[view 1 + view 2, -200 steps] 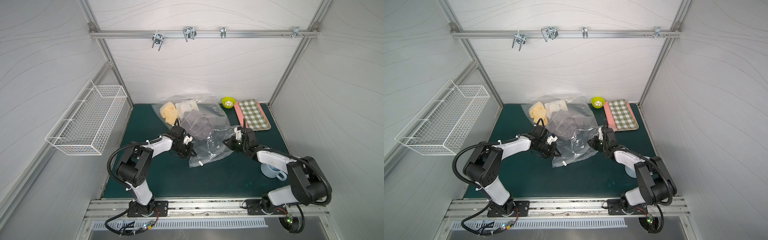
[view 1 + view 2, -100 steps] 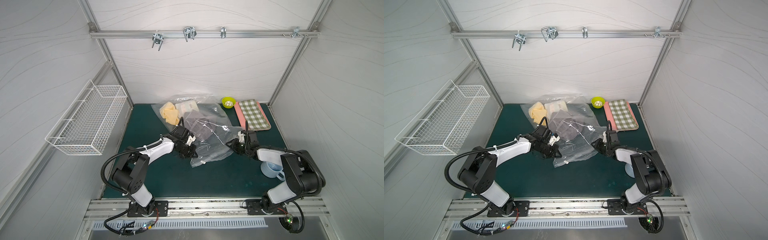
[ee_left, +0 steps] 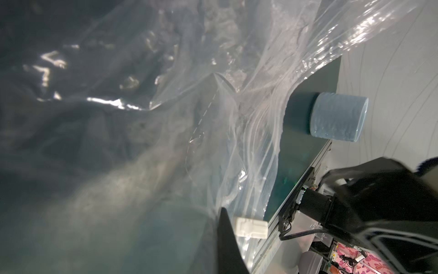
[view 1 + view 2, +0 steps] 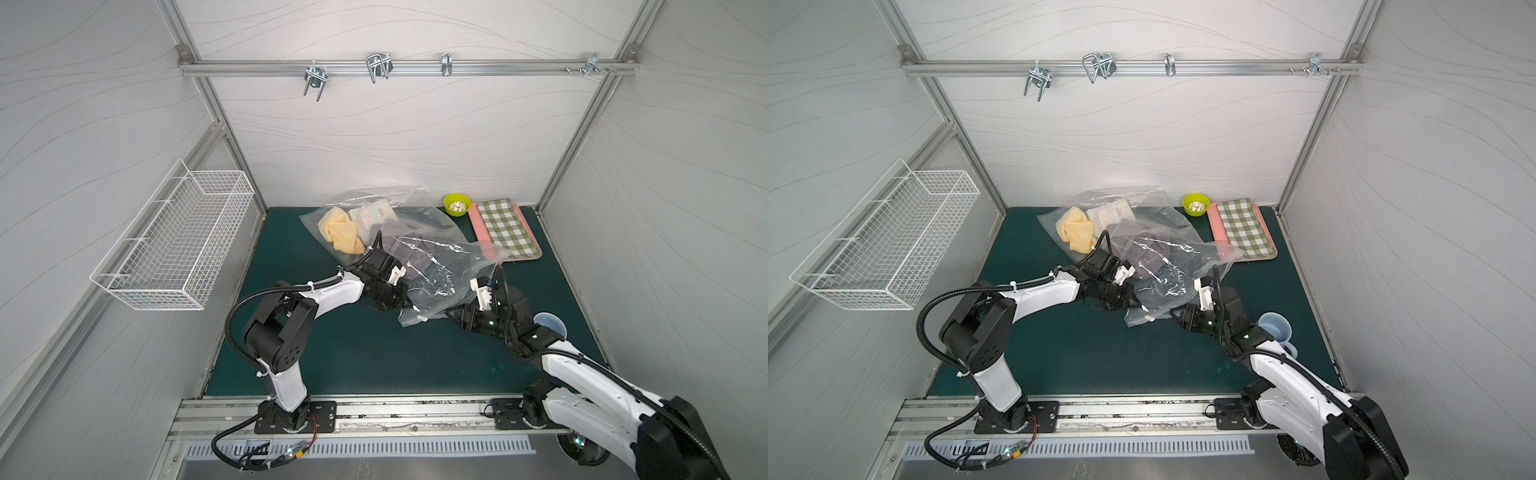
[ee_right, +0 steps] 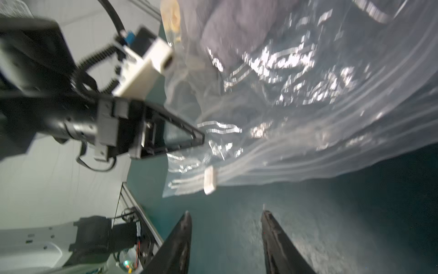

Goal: Place the folded towel into the vacuum bag
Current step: Adjust the vacuum bag at the center of the board, then close the vacuum bag at the center of the board.

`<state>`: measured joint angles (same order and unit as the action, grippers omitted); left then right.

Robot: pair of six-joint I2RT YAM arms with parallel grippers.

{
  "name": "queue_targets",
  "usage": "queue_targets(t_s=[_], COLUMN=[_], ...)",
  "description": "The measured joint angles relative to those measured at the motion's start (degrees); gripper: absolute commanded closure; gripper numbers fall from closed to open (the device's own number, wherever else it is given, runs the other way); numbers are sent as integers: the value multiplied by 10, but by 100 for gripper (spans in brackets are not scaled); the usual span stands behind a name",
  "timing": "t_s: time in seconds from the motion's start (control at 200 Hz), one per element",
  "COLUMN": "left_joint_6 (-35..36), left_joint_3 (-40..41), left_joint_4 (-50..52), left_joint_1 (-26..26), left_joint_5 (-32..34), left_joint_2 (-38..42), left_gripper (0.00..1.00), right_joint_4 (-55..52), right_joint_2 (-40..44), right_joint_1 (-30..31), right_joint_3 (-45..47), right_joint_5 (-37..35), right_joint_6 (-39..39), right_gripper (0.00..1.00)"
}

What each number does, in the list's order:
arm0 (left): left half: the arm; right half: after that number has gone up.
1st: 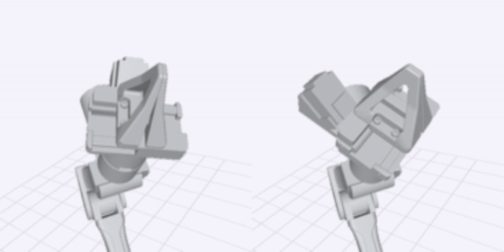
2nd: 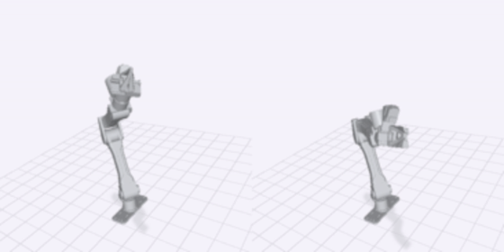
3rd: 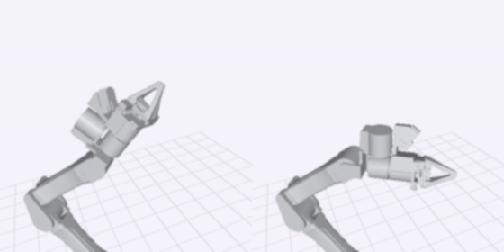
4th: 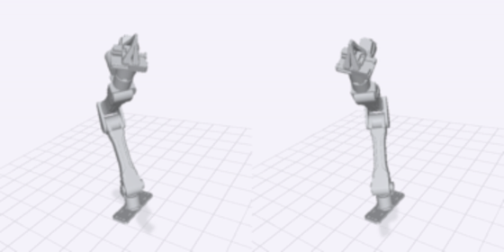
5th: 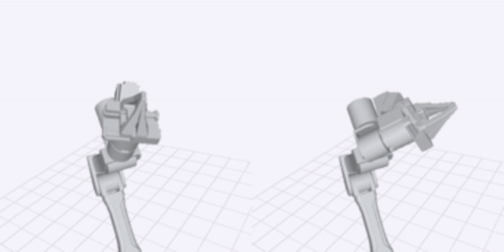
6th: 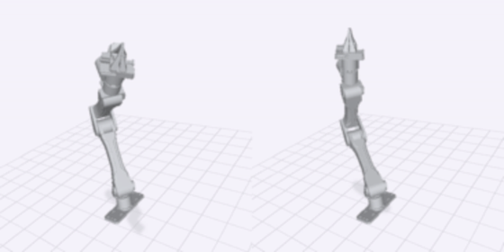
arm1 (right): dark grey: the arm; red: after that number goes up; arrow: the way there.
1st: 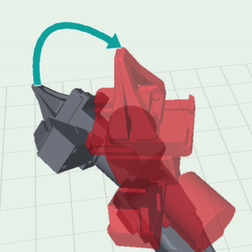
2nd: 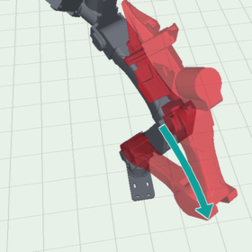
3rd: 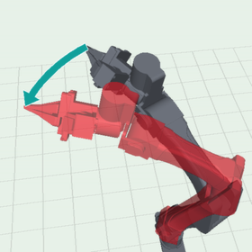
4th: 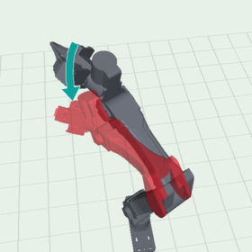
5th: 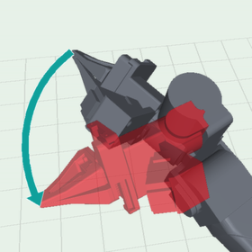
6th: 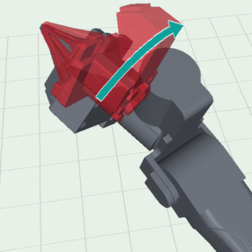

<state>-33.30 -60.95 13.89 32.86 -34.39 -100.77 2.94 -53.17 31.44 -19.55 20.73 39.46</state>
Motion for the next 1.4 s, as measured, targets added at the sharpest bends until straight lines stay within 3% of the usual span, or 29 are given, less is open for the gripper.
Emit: queue_targets(t_s=[0.28, 0.575, 0.821, 0.916, 1.041, 1.226, 1.241, 1.351, 1.401], left_joint_6=[-64, -76, -74, -71, -65, -63, -63, -61, -63], left_joint_3=[44, 54, 54, 54, 58, 85, 87, 97, 103], left_joint_4=[-119, -149, -148, -149, -160, -199, -200, -207, -213], left_joint_1=[3, 8, 13, 13, 13, 12, 11, 3, -2], left_joint_5=[2, 17, 24, 25, 23, 22, 23, 20, 15], left_joint_2=[20, 34, 34, 34, 42, 67, 68, 77, 82], left_gripper=[100, 100, 100, 100, 100, 100, 97, 47, 37], right_joint_4=[62, 165, 268, 278, 290, 306, 306, 309, 309], right_joint_2=[-62, -159, -241, -259, -282, -316, -316, -316, -316], right_joint_1=[5, 5, 5, 7, 9, 14, 14, 15, 15], right_joint_3=[14, -4, -25, -40, -65, -82, -82, -81, -81], right_joint_5=[39, 76, 96, 98, 100, 111, 110, 107, 101], right_joint_6=[1, 24, 73, 79, 89, 102, 103, 104, 106], right_gripper=[51, 48, 51, 59, 78, 98, 98, 100, 100])
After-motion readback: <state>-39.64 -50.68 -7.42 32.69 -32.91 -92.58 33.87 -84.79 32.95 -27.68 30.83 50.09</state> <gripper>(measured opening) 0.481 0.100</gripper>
